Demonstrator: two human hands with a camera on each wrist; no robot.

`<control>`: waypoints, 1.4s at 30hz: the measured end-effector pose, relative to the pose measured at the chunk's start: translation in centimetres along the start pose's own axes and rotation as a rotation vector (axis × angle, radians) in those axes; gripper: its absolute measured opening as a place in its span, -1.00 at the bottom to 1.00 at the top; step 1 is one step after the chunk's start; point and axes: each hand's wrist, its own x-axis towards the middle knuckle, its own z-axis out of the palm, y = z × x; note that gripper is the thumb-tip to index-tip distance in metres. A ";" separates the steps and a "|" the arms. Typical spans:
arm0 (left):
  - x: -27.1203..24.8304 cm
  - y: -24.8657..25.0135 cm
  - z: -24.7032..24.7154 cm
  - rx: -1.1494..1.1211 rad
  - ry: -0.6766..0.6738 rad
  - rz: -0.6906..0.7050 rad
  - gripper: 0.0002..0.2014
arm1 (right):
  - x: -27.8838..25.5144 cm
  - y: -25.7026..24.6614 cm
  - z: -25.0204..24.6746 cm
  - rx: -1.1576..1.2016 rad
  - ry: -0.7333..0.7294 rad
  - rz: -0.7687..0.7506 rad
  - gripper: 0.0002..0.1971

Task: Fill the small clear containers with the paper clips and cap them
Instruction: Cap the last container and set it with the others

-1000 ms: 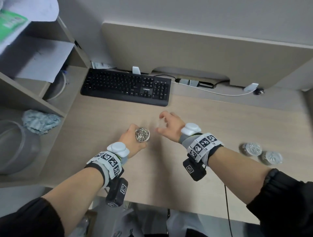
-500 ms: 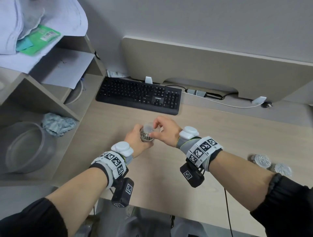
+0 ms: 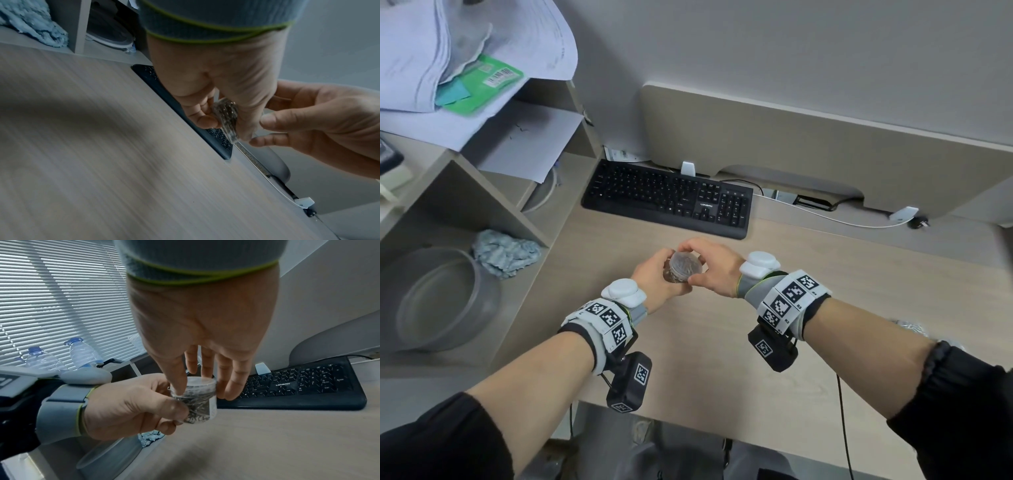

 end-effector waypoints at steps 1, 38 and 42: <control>0.1 0.0 -0.2 0.002 -0.008 0.003 -0.49 | 0.0 -0.1 -0.1 -0.008 -0.005 0.001 -0.45; 1.4 5.6 4.8 0.049 -0.160 0.124 -0.49 | -4.7 4.5 -3.1 0.261 0.112 0.348 -0.69; 1.5 7.2 7.0 0.063 -0.164 0.150 -0.46 | -6.3 6.3 -3.7 0.323 0.157 0.370 -0.64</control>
